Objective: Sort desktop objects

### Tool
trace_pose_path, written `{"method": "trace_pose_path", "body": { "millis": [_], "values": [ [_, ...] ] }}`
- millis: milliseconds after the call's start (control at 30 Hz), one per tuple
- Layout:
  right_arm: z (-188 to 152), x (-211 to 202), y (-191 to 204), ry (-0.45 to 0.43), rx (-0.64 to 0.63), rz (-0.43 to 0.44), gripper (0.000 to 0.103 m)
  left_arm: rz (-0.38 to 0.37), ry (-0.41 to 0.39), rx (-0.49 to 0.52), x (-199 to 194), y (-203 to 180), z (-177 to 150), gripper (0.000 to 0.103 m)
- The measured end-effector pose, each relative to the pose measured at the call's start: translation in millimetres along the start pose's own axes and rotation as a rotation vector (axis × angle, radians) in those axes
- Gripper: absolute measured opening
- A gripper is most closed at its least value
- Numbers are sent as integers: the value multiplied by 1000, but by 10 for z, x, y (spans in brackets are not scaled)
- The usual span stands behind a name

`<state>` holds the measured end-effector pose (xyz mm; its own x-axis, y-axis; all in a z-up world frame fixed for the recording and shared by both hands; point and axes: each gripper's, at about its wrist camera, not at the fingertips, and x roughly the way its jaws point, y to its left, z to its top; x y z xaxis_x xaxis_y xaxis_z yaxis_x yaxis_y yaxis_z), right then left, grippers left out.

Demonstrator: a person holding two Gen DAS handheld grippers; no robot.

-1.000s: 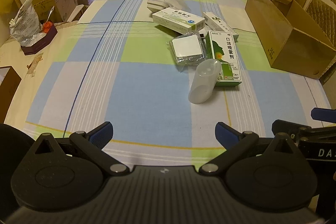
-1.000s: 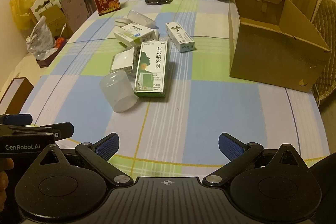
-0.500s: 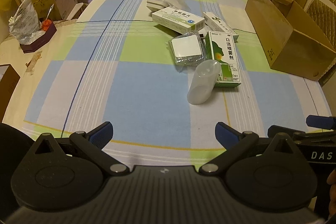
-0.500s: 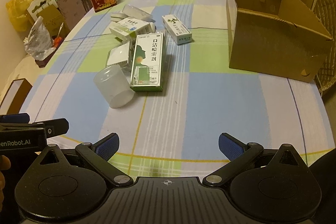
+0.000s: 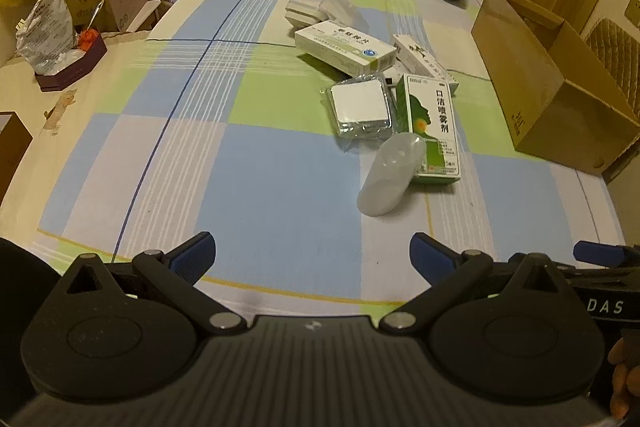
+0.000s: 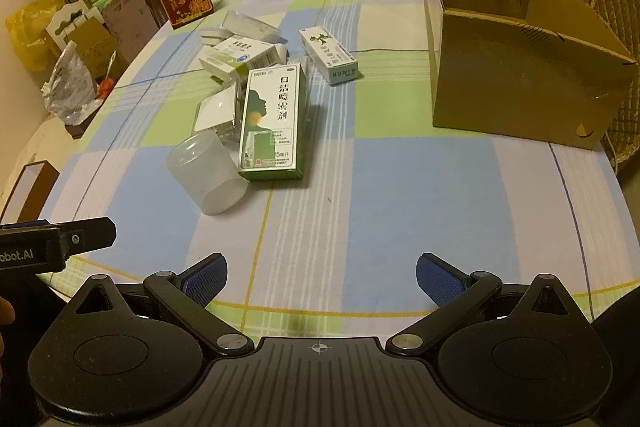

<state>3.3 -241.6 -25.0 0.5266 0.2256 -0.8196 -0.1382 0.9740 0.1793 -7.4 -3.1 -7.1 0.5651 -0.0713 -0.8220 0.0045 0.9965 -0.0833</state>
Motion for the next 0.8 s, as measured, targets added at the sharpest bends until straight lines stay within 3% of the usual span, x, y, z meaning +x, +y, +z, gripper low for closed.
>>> {"method": "trace_pose_path", "body": {
  "millis": [233, 433, 533, 667, 800],
  "values": [
    [40, 15, -16, -52, -12, 19, 103, -16, -15, 21, 39, -29, 61, 102],
    [76, -157, -67, -265, -43, 89, 103, -55, -55, 91, 110, -94, 153, 102],
    [155, -76, -24, -238, -117, 101, 103, -75, -78, 150, 192, -147, 197, 102],
    [199, -37, -11, -277, -128, 38, 103, -120, -97, 269, 354, -252, 249, 100],
    [262, 103, -86, -237, -96, 19, 103, -179, -116, 426, 542, -386, 289, 90]
  ]
}}
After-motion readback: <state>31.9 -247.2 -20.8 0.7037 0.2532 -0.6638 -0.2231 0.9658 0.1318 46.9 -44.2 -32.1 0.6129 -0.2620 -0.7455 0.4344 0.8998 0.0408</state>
